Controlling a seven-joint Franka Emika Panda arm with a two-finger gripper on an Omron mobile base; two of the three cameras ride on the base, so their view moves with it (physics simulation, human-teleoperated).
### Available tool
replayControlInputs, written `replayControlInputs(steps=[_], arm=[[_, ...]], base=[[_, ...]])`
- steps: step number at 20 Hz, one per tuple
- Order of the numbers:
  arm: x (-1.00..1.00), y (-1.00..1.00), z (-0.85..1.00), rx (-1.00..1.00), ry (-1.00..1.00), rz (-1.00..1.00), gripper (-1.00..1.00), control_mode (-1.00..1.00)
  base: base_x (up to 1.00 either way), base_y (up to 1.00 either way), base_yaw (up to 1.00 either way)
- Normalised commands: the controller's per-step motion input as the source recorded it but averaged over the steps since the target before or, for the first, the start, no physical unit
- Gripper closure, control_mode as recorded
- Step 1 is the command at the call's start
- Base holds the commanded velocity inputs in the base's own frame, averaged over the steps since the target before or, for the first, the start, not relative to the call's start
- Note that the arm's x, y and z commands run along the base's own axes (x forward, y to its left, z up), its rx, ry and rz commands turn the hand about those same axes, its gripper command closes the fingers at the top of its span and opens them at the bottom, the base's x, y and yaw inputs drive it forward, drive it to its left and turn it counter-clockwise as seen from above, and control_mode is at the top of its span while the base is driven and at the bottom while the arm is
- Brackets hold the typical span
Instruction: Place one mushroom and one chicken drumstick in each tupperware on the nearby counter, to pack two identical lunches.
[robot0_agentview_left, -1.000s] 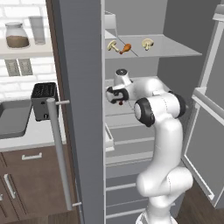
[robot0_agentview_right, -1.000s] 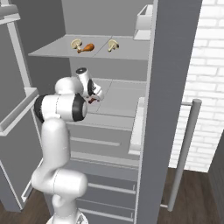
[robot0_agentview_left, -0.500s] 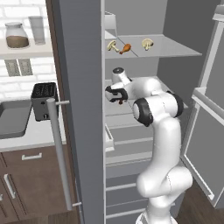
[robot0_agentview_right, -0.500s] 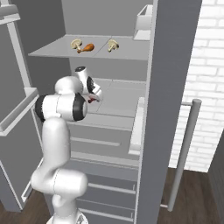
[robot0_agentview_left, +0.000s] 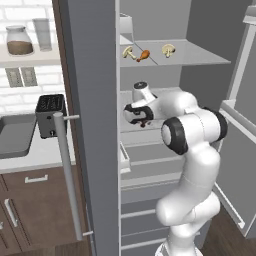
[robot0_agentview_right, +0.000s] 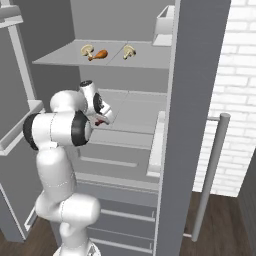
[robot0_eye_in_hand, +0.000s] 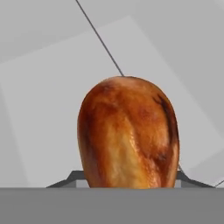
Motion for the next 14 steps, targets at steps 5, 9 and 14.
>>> replayControlInputs(steps=[5, 9, 14], arm=[[-1.00, -0.48, 0.00, 0.06, -0.14, 0.00, 1.00, -1.00], [-1.00, -0.53, 0.09, 0.06, -0.16, 0.00, 1.00, -1.00], [-0.95, -0.23, 0.55, 0.01, -0.09, 0.13, 1.00, -1.00]], base=[[0.00, 0.00, 0.00], [0.00, 0.00, 0.00], [0.00, 0.00, 0.00]])
